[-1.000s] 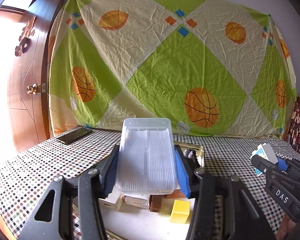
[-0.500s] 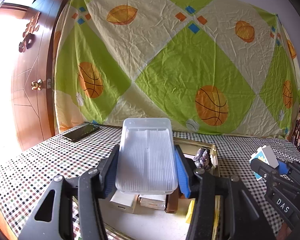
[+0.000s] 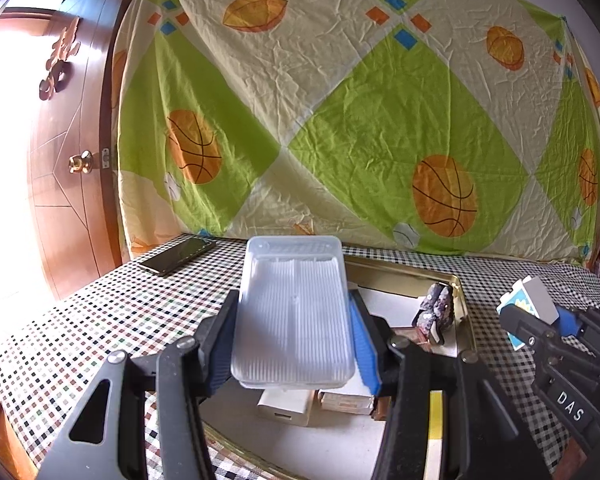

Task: Organize rigid objects
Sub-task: 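Carry the clear box with the left tool while the right tool carries the white block, then lower the clear box into the tray with the left tool while the right tool releases the block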

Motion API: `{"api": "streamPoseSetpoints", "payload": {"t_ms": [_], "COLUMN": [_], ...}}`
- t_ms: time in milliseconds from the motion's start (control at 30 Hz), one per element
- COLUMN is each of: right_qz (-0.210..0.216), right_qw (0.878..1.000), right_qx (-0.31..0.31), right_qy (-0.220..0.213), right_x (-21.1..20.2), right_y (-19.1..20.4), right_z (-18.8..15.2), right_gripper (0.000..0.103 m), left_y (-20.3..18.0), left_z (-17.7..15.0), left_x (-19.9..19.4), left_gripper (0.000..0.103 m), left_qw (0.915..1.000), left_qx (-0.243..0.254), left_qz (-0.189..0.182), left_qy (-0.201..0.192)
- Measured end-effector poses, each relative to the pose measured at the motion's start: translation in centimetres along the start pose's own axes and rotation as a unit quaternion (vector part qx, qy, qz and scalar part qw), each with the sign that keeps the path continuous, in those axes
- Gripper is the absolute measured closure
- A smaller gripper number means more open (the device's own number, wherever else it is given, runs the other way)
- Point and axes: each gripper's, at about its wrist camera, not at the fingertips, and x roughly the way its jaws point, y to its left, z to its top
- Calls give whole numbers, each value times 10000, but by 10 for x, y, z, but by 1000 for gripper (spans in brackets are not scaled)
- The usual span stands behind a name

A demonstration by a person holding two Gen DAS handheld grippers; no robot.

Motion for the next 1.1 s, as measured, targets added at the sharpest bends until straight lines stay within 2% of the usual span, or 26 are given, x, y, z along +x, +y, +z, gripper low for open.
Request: {"api": "streamPoseSetpoints", "payload": {"t_ms": [300,467,800,967,1100], "right_qz": [330,494,632,679,707], "right_qw": [9994,9985,9962,9945,9929], "right_qx": [-6,19,96,56,44], "right_qy": [39,224,596,794,952], "right_x": [11,28,61,74,83], "right_y": [17,23,25,28,29], "right_z": [16,22,26,30,30], "right_gripper": [69,69,69,69,69], "left_y": [10,4,-2,1,-1], "left_z": [2,3,6,3,0], "left_x": [12,24,42,54,58], "left_gripper": [52,52,52,52,52], "left_qw": [9996,9980,9950,9906,9883], "left_qx": [82,242,415,404,515], "left_qz": [-6,-170,-291,-473,-455], "left_qy": [259,551,862,1219,1360]}}
